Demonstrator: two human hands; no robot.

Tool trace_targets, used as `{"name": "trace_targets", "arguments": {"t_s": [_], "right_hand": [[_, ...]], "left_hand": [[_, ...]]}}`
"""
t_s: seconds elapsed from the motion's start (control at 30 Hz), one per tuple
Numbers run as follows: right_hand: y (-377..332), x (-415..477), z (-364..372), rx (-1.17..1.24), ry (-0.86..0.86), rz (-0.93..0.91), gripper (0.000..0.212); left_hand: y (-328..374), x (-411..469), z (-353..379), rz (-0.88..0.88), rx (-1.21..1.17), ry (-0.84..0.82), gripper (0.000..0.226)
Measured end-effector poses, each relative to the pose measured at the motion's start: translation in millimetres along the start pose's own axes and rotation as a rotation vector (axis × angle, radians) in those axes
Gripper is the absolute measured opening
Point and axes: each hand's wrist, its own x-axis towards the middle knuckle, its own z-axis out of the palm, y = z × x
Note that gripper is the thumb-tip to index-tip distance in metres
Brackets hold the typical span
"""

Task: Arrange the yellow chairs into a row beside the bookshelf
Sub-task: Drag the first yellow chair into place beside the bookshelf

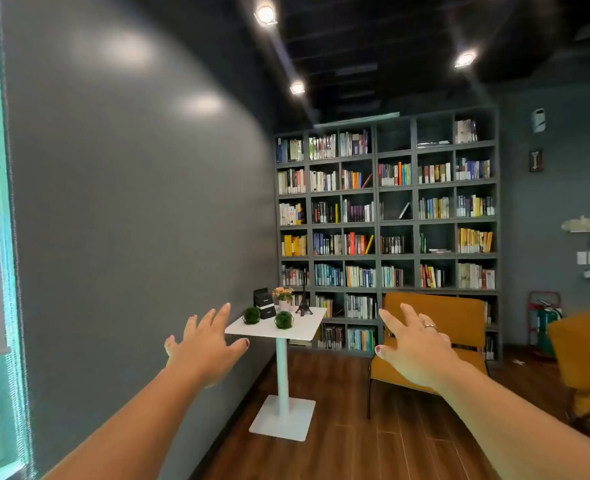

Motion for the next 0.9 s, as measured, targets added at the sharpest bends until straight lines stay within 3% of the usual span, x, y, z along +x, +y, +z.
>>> {"name": "trace_targets", "arguments": {"t_s": [0.57,0.9], "right_hand": [[157,155,66,0.013,-0.137,0.144,0.069],[247,232,127,0.047,-0.264,0.255,0.068]], "left_hand": [[144,157,136,0.061,-0.024,-0.079,0.071],[206,235,246,0.107,-0.035,-0.228,0.070]]}}
